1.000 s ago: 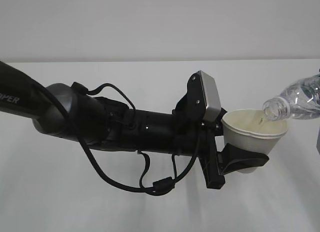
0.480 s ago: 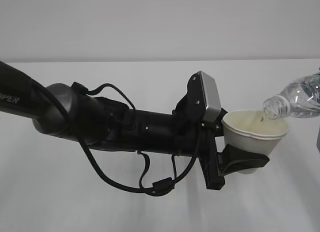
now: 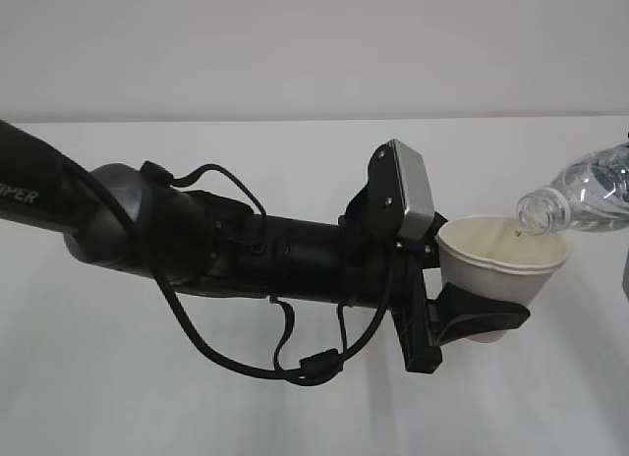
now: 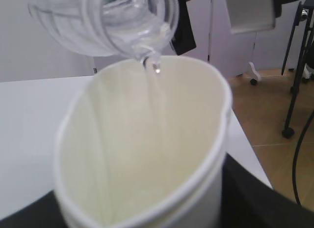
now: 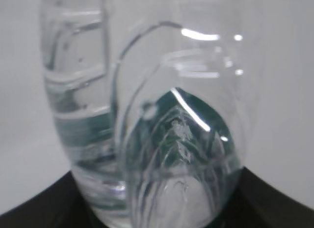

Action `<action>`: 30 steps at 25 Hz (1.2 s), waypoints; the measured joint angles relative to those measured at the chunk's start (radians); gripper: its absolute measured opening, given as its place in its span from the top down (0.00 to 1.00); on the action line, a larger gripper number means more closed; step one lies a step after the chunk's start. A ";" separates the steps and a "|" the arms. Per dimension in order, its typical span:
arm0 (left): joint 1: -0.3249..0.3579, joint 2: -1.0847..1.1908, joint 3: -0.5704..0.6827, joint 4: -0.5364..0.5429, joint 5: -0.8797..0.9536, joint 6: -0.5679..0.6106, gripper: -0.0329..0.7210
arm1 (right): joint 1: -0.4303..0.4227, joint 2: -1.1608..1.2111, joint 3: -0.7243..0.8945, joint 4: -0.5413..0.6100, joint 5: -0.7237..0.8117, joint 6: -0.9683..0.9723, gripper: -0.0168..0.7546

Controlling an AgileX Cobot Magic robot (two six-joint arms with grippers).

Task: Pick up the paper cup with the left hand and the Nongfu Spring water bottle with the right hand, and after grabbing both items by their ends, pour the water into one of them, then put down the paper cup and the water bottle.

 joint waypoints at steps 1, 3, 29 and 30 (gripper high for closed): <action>0.000 0.000 0.000 0.000 -0.001 0.000 0.39 | 0.000 0.000 0.000 0.000 0.000 0.000 0.40; 0.000 0.000 0.000 0.000 -0.001 0.000 0.39 | 0.000 0.000 0.000 0.000 0.000 0.000 0.40; 0.000 0.000 0.000 0.007 -0.006 0.000 0.39 | 0.000 0.000 -0.001 -0.025 0.003 -0.004 0.40; 0.000 0.000 0.000 0.007 -0.006 0.000 0.39 | 0.000 0.000 -0.001 -0.025 0.003 -0.004 0.40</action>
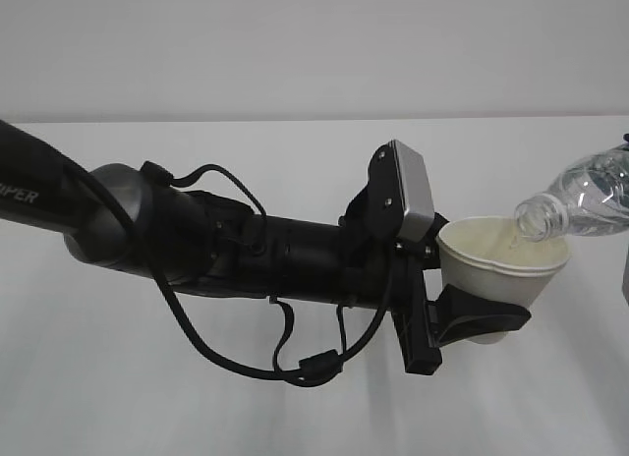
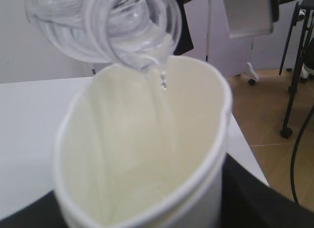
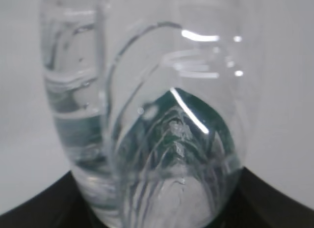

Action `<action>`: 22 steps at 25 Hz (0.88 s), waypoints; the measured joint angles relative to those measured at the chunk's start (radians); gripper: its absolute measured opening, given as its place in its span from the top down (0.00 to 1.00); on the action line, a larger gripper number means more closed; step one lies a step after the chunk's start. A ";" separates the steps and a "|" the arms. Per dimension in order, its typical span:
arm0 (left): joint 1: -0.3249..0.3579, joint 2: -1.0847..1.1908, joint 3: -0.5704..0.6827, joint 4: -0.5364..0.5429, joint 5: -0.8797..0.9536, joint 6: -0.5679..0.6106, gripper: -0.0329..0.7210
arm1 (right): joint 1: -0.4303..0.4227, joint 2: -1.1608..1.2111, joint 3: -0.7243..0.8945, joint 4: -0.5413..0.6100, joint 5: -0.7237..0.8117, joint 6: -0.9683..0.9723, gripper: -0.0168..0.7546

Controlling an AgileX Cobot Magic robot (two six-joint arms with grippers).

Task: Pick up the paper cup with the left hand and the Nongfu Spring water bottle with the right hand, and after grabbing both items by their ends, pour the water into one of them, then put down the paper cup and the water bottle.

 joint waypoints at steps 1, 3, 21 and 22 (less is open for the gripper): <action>0.000 0.000 0.000 0.000 0.000 0.000 0.39 | 0.000 0.000 0.000 0.000 0.000 0.000 0.40; 0.000 0.000 0.000 0.000 0.000 0.000 0.39 | 0.000 0.000 0.000 0.000 0.002 0.000 0.40; 0.000 0.000 0.000 0.000 0.000 0.000 0.39 | 0.000 0.000 0.000 0.000 0.001 -0.017 0.40; 0.000 0.000 0.000 0.000 0.000 0.000 0.39 | 0.000 0.000 0.000 0.000 0.001 -0.017 0.40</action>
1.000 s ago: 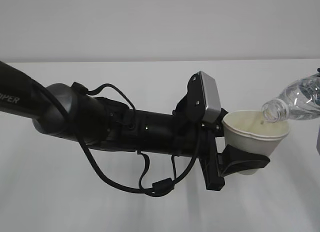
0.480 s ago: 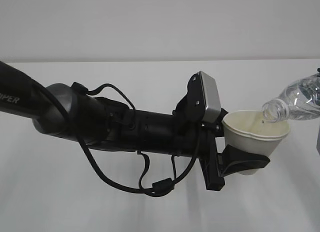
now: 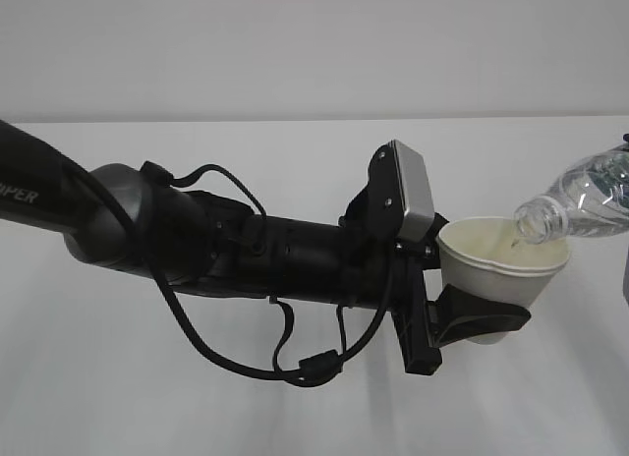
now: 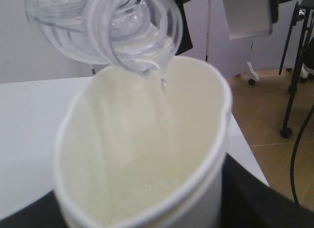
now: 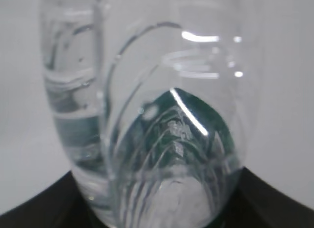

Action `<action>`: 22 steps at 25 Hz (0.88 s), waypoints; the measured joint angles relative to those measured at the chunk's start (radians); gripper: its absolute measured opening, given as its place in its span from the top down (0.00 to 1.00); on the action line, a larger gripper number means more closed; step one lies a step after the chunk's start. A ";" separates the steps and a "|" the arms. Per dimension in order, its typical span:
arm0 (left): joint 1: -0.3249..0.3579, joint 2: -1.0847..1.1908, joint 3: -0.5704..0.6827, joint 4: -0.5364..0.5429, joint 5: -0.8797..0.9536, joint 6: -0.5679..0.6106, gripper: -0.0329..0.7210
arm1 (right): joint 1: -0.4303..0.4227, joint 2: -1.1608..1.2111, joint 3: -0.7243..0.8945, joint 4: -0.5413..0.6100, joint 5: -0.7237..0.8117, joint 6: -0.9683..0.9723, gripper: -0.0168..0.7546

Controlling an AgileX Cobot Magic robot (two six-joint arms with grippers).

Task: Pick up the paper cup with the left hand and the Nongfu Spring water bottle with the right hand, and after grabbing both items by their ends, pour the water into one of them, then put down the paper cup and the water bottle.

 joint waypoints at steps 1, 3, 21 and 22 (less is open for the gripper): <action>0.000 0.000 0.000 0.000 0.000 0.000 0.39 | 0.000 0.000 0.000 0.000 0.000 0.000 0.40; 0.000 0.000 0.000 0.000 0.000 0.000 0.39 | 0.000 0.000 -0.002 0.000 0.000 0.000 0.40; 0.000 0.000 0.000 0.002 0.000 0.000 0.39 | 0.000 0.000 -0.002 0.000 0.000 -0.004 0.40; 0.000 0.000 0.000 0.002 0.000 0.000 0.39 | 0.000 0.000 -0.002 0.000 0.000 -0.004 0.40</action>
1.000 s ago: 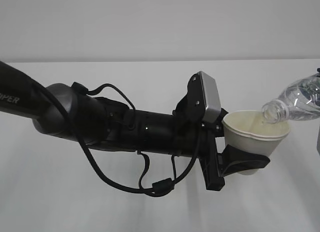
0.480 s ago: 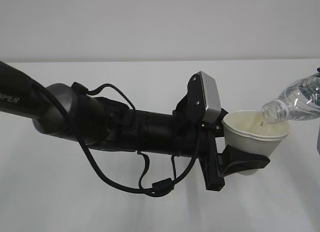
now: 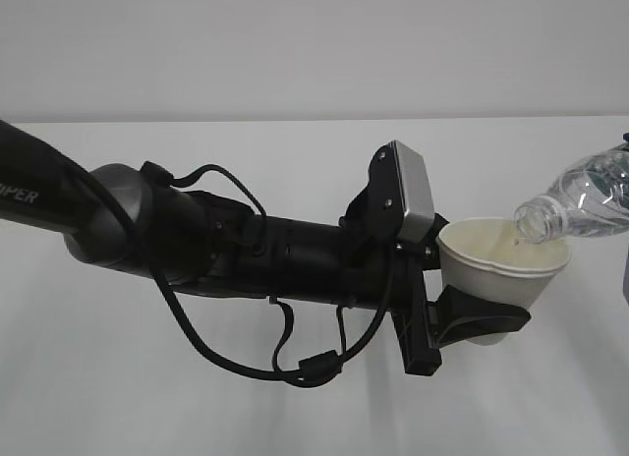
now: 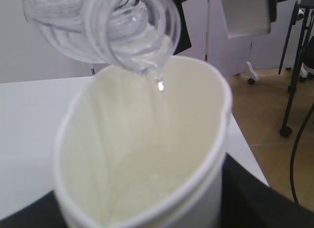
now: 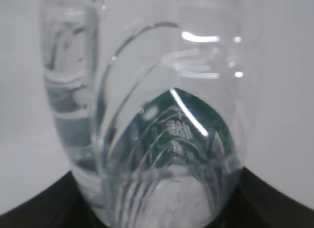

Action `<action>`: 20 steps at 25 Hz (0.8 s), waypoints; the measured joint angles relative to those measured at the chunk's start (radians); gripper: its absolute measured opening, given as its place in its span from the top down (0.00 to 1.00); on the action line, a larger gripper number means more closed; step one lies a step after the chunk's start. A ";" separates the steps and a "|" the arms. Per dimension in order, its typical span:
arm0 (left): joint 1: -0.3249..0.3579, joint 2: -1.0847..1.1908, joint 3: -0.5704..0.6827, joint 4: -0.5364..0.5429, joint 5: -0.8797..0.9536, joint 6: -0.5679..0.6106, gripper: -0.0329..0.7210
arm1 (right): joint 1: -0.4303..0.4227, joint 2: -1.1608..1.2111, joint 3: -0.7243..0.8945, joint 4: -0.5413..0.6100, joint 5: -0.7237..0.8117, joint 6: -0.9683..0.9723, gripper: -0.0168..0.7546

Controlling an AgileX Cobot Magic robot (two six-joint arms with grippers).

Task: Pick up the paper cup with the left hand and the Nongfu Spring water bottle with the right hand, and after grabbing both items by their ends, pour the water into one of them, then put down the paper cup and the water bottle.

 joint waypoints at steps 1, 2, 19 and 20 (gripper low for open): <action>0.000 0.000 0.000 0.000 0.000 0.000 0.39 | 0.000 0.000 0.000 0.000 0.000 0.000 0.40; 0.000 0.000 0.000 0.000 0.000 -0.002 0.39 | 0.000 0.000 0.000 0.000 0.000 0.000 0.40; 0.000 0.000 0.000 0.002 0.000 -0.008 0.39 | 0.000 0.000 0.000 0.000 0.000 -0.006 0.40; 0.000 0.000 0.000 0.004 0.000 -0.008 0.39 | 0.000 0.000 0.000 0.000 0.000 -0.006 0.40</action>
